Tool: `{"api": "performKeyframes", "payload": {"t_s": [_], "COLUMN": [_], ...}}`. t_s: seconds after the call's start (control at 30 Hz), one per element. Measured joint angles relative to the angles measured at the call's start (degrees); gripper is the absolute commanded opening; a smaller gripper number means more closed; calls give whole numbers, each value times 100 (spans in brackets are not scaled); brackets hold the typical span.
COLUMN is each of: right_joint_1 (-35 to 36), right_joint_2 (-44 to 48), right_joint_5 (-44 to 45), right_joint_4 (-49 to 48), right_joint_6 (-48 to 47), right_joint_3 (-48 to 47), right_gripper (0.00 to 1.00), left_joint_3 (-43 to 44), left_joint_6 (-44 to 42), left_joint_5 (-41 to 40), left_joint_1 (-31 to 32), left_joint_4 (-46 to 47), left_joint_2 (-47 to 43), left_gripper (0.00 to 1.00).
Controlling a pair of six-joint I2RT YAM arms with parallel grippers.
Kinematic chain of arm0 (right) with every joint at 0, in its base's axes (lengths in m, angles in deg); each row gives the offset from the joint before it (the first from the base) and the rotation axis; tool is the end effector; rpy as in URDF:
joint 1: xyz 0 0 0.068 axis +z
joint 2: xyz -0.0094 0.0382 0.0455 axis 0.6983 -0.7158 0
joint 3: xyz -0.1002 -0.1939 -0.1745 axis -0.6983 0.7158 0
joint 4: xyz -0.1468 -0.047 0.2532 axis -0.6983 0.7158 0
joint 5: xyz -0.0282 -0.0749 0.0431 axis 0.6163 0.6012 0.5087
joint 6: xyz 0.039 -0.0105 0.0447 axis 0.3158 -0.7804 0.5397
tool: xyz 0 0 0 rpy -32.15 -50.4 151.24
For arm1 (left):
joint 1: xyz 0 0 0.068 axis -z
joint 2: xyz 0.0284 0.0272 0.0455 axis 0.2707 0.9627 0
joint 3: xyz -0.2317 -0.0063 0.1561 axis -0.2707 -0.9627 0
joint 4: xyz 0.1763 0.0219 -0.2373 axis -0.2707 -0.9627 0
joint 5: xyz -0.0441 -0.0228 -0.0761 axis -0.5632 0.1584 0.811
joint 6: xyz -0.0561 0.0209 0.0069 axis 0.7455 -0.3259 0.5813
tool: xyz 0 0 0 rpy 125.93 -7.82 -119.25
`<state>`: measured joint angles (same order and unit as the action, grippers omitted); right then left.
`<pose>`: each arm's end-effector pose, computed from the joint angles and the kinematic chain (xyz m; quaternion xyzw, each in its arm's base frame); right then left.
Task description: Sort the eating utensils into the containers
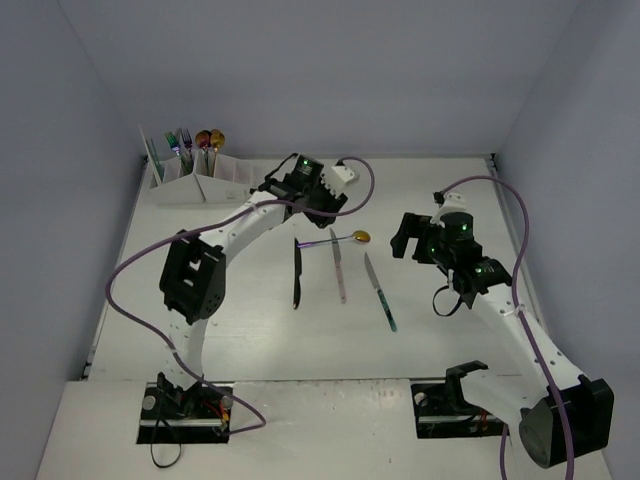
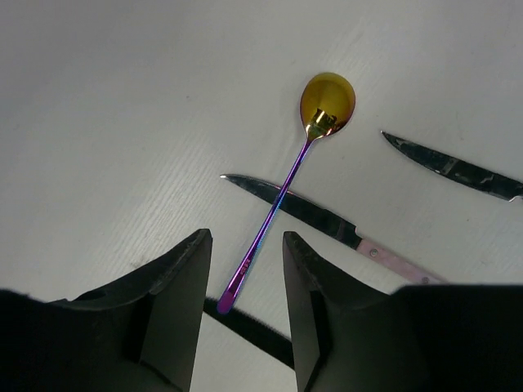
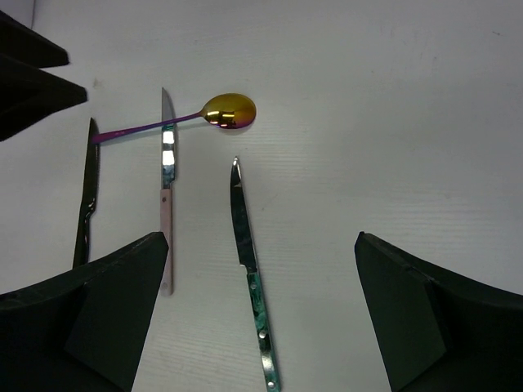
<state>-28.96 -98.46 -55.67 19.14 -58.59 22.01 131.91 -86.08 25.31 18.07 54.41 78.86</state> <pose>0.2671 0.0769 0.2959 -0.0038 0.8140 0.1969 0.5465 0.4172 -0.2964 0.2796 0.3992 0.7897 -0.2334 0.4032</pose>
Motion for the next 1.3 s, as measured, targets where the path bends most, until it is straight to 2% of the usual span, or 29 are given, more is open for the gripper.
{"api": "performKeyframes", "payload": {"t_s": [0.13, 0.33, 0.73, 0.8, 0.87, 0.9, 1.1, 1.3], "right_joint_1": [-1, -4, -27, -31, -33, -33, -35, -35], "right_joint_2": [1, 2, 5, 10, 11, 11, 62, 199], "right_joint_5": [-125, -241, -338, -348, -353, -355, -395, -408], "right_joint_4": [5, 11, 36, 37, 42, 44, 53, 58], "right_joint_6": [0, -4, -17, -17, -17, -17, -14, -3], "right_joint_3": [0, 26, 102, 120, 135, 141, 160, 162], "right_gripper": [97, 97, 97, 97, 97, 97, 97, 97], "left_joint_3": [322, 329, 557, 575, 576, 576, 477, -484], "left_joint_6": [-365, -697, -941, -989, -1033, -1051, -1173, -1135], "left_joint_5": [338, 566, 604, 575, 521, 494, 319, 47], "left_joint_1": [0, 0, 1, 4, 15, 21, 70, 56], "left_joint_4": [-282, -544, -570, -567, -574, -573, -475, 7], "left_joint_2": [711, 1174, 1635, 1649, 1654, 1654, 1589, 701], "left_gripper": [36, 36, 21, 15, 2, 1, 0, 0]}}
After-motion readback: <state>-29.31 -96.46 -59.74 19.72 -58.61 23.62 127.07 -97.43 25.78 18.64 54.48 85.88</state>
